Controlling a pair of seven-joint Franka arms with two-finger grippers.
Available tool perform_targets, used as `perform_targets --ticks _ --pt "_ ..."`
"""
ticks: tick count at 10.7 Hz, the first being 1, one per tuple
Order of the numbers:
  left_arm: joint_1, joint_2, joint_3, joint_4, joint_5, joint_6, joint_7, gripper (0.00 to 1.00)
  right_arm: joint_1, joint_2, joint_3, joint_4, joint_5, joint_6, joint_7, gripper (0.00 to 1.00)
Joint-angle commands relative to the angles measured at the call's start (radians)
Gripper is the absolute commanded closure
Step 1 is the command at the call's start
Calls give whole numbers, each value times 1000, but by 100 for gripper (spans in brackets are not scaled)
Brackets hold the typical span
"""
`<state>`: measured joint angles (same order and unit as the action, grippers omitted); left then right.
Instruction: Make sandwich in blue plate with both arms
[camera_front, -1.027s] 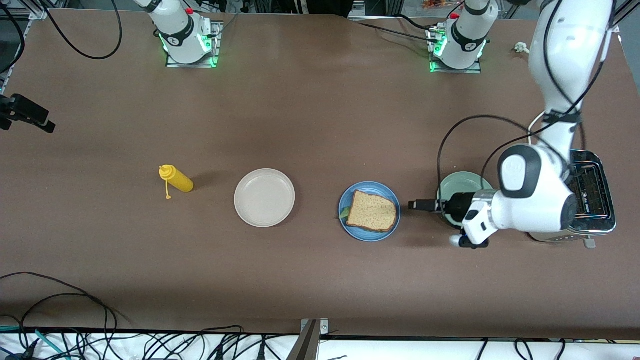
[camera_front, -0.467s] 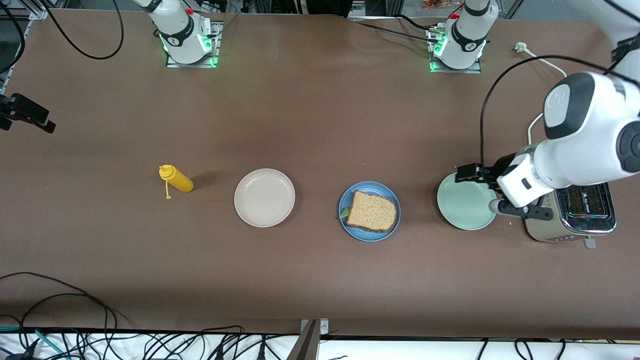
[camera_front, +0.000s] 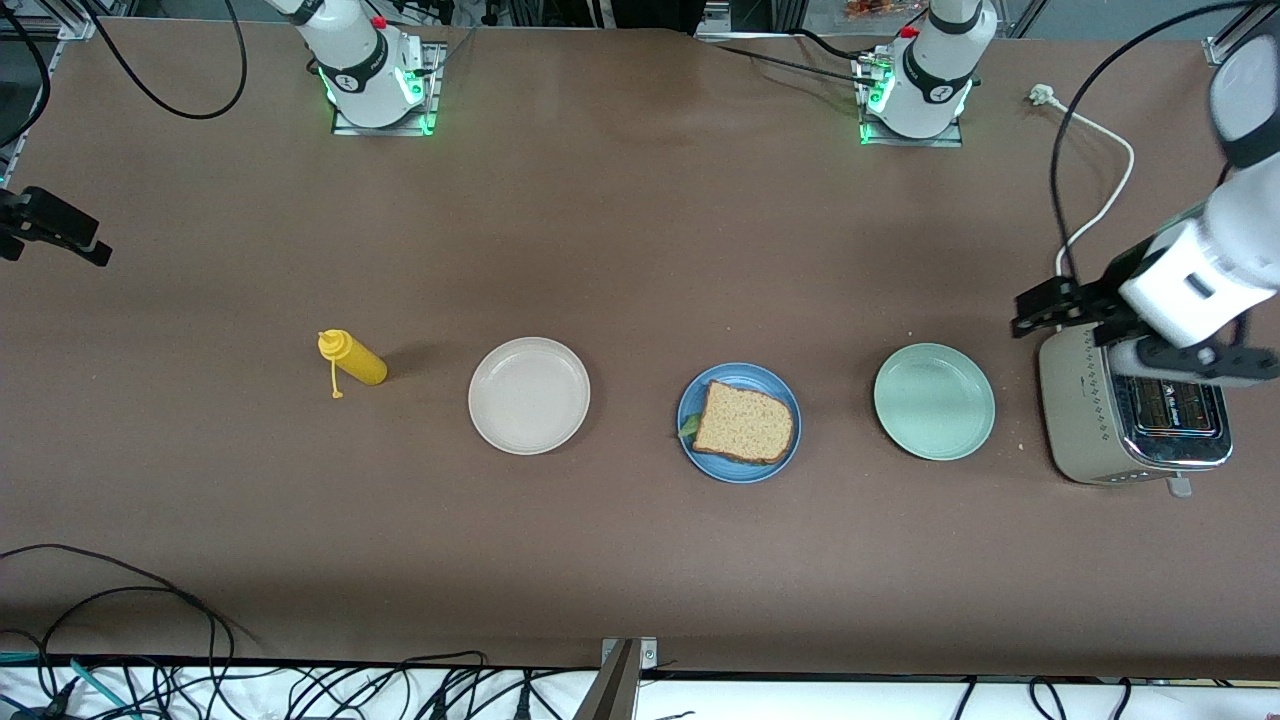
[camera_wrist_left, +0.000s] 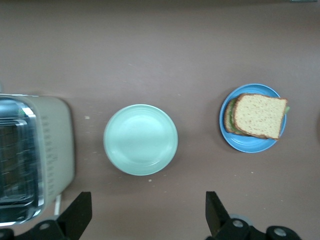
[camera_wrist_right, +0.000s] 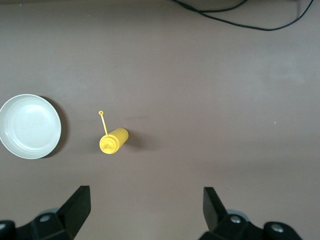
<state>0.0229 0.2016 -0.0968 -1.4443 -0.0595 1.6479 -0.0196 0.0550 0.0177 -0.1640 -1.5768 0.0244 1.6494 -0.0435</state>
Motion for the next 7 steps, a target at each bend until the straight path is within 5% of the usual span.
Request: perform_targets --ticks 1,7 --pt "2 -183 6 -142 64 -46 -14 0 -3 -1 0 17 16 -20 -4 0" --pt "52 -261 92 -151 64 -141 -75 0 -3 -1 0 17 16 -20 -4 0"
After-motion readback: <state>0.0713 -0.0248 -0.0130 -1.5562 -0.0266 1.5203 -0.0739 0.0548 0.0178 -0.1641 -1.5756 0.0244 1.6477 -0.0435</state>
